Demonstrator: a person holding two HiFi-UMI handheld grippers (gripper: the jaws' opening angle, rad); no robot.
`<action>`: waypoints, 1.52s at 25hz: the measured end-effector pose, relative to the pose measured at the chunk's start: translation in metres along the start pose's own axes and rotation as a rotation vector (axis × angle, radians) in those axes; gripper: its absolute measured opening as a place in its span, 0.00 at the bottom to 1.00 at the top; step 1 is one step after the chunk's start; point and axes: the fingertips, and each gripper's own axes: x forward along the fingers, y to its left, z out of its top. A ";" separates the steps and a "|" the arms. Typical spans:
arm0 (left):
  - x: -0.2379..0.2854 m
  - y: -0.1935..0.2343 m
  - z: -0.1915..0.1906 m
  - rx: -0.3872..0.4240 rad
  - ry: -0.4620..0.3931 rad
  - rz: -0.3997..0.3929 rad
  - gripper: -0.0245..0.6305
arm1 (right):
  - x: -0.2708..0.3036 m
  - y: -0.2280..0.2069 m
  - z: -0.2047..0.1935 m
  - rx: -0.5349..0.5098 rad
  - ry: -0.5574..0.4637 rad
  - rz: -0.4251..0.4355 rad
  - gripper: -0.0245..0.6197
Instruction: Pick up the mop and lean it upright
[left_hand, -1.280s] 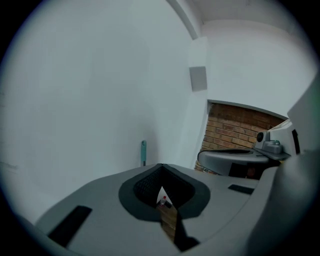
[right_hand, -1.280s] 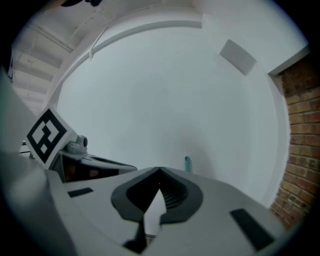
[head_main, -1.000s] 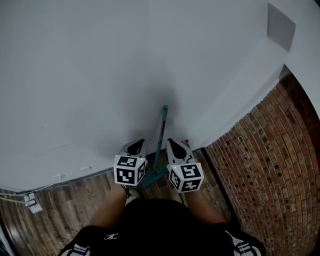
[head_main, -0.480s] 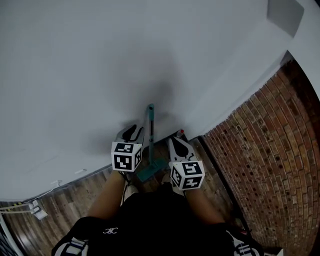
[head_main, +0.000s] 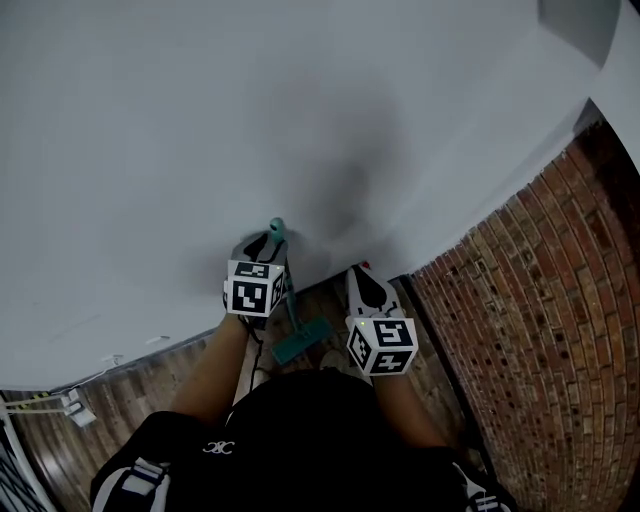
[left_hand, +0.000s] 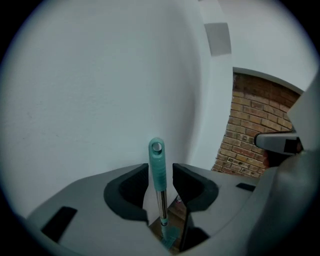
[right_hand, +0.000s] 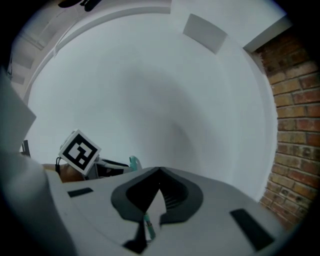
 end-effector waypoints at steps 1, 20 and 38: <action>0.005 -0.001 -0.002 -0.004 0.014 0.016 0.25 | 0.000 -0.003 -0.001 -0.003 0.002 0.004 0.06; 0.006 -0.015 -0.017 -0.071 0.024 0.026 0.19 | 0.004 -0.010 -0.012 0.004 0.030 0.045 0.06; -0.042 -0.103 -0.040 0.106 0.006 -0.217 0.19 | -0.007 0.002 -0.025 0.023 0.036 0.013 0.06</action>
